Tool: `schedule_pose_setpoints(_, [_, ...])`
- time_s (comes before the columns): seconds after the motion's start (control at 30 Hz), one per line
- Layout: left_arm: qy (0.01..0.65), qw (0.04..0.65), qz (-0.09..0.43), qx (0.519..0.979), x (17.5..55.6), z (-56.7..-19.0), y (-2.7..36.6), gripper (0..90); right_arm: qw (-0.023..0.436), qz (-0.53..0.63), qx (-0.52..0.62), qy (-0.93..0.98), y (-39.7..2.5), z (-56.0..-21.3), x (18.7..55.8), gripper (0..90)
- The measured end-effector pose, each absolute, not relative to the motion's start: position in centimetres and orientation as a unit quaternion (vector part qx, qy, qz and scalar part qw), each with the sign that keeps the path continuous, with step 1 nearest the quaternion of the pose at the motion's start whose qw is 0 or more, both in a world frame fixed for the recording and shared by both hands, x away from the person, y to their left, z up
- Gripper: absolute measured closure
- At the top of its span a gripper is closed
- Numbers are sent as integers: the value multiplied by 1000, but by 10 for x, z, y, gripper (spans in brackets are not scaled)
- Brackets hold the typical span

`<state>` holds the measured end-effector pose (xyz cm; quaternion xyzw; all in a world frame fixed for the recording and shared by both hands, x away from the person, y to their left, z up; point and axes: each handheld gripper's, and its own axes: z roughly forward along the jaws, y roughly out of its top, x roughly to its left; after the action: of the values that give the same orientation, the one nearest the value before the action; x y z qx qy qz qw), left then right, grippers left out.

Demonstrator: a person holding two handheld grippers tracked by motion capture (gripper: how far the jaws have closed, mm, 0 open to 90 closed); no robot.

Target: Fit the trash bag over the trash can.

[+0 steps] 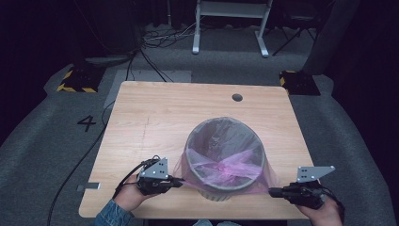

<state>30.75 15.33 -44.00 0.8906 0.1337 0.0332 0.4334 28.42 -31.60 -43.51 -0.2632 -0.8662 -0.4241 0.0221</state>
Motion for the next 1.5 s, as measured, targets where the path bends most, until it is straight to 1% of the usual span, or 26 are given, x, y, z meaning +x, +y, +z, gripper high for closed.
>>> schedule_pose_setpoints(0.1, [163,421,41,892,315,-447,154,892,39,-399,-261,-878,-301,-453,287,900])
schedule_pose_setpoints(0.17, [188,402,53,894,322,-453,158,892,51,-395,-254,-882,-294,-460,287,900])
schedule_pose_setpoints(0.27, [229,391,55,890,334,-463,165,888,66,-420,-239,-873,-291,-457,284,900])
schedule_pose_setpoints(0.3, [245,381,71,889,336,-464,166,889,64,-440,-224,-867,-290,-451,282,889])
schedule_pose_setpoints(0.33, [256,377,82,886,340,-464,168,890,52,-454,-208,-865,-290,-446,279,831])
schedule_pose_setpoints(0.4, [278,388,95,874,345,-462,174,889,38,-485,-189,-853,-292,-434,275,675])
schedule_pose_setpoints(0.43, [290,398,100,865,349,-461,177,889,33,-501,-187,-845,-295,-429,274,618])
schedule_pose_setpoints(0.47, [297,401,103,860,351,-460,179,888,19,-514,-192,-836,-298,-423,275,557])
schedule_pose_setpoints(0.57, [311,413,111,848,358,-455,185,885,-29,-515,-209,-831,-304,-413,281,435])
schedule_pose_setpoints(0.67, [317,424,112,841,361,-448,186,862,-48,-518,-226,-824,-304,-407,290,361])
schedule_pose_setpoints(0.73, [302,437,102,841,358,-446,183,801,-47,-527,-219,-820,-299,-402,295,365])
schedule_pose_setpoints(0.83, [278,445,83,847,352,-445,180,742,-54,-528,-206,-822,-288,-396,300,347])
schedule_pose_setpoints(0.87, [267,448,77,850,350,-444,179,708,-55,-524,-206,-824,-285,-396,303,338])
schedule_pose_setpoints(0.9, [254,455,68,851,347,-443,178,657,-53,-524,-205,-825,-283,-397,306,340])
schedule_pose_setpoints(0.93, [237,465,58,851,343,-441,178,606,-48,-523,-202,-826,-281,-398,310,362])
schedule_pose_setpoints(0.97, [222,474,49,851,339,-439,177,545,-46,-521,-199,-829,-279,-398,312,436])
schedule_pose_setpoints(1.0, [207,483,45,850,335,-437,177,483,-44,-517,-191,-833,-278,-398,314,592])
schedule_pose_setpoints(1.03, [198,489,44,848,331,-434,177,419,-39,-512,-183,-838,-277,-398,315,687])
schedule_pose_setpoints(1.07, [188,494,45,848,327,-431,177,384,-39,-509,-185,-839,-276,-398,316,779])
schedule_pose_setpoints(1.1, [178,500,49,846,323,-427,177,360,-39,-505,-190,-841,-276,-397,316,863])
schedule_pose_setpoints(1.13, [177,503,51,844,321,-426,177,330,-43,-501,-198,-841,-277,-396,317,899])
schedule_pose_setpoints(1.2, [171,510,61,841,317,-421,175,317,-48,-497,-212,-840,-277,-396,320,900])
schedule_pose_setpoints(1.27, [165,506,88,842,314,-416,169,306,-54,-495,-226,-837,-278,-395,324,900])
schedule_pose_setpoints(1.33, [174,499,101,843,314,-414,165,298,-61,-492,-240,-835,-280,-396,330,900])
schedule_pose_setpoints(1.4, [182,503,100,839,315,-413,164,287,-69,-488,-253,-832,-282,-398,334,900])
schedule_pose_setpoints(1.5, [188,512,93,833,317,-412,162,287,-57,-497,-267,-824,-285,-401,342,900])
